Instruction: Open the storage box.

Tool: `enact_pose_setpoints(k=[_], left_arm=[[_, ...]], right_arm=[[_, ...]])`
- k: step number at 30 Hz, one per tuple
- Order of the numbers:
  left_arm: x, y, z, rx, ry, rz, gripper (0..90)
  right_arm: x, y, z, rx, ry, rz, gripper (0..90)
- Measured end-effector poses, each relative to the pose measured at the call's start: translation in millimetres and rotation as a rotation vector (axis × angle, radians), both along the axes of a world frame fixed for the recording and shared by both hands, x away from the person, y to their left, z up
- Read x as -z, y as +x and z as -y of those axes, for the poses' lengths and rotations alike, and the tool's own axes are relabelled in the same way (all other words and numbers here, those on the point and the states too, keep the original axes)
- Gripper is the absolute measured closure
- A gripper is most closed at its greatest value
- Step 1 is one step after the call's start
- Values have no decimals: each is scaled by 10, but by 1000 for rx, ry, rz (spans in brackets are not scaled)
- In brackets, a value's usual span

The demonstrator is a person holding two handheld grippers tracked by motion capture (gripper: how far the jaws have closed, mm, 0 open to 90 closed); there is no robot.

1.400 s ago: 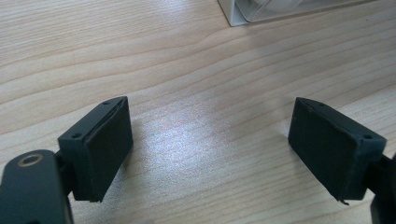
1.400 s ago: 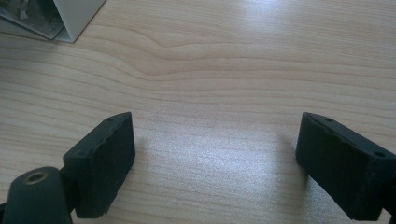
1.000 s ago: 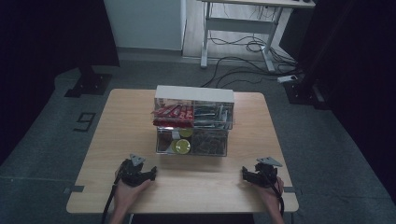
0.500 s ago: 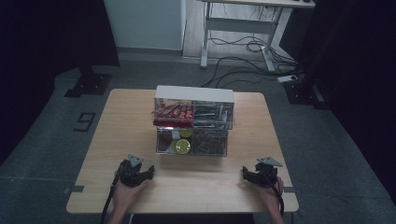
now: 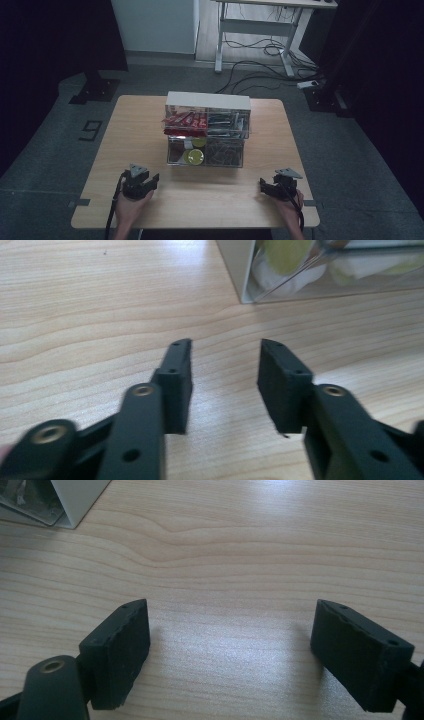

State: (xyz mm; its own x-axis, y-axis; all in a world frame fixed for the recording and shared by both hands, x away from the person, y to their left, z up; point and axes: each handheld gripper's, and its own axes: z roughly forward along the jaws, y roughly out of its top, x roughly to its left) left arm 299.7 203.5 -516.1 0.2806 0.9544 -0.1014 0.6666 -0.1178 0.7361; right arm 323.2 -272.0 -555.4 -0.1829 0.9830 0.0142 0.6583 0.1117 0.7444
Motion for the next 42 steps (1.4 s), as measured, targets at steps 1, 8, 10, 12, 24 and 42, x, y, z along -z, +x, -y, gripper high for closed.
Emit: enact_pose_setpoints(k=[1, 8, 10, 12, 24, 42], left_arm=[[-25, -11, -3, 5, -6, 7, 602], [-195, -99, -14, 28, -27, 68, 755], [-234, -120, -12, 38, -38, 76, 773], [-265, -137, -12, 45, -52, 77, 859], [-438, -198, 20, 107, -100, 100, 900], [-773, -101, 182, 176, -158, 114, 900]], right_arm=[[0, 0, 0, 0, 0, 0, 160], [-1, 0, 1, -2, -1, 2, 169], [-1, 0, 1, -2, -2, 2, 170], [-2, -2, 0, -2, -2, 1, 173], [-2, -4, 1, 0, -1, 3, 180], [-3, -15, 3, -9, 0, 8, 205]])
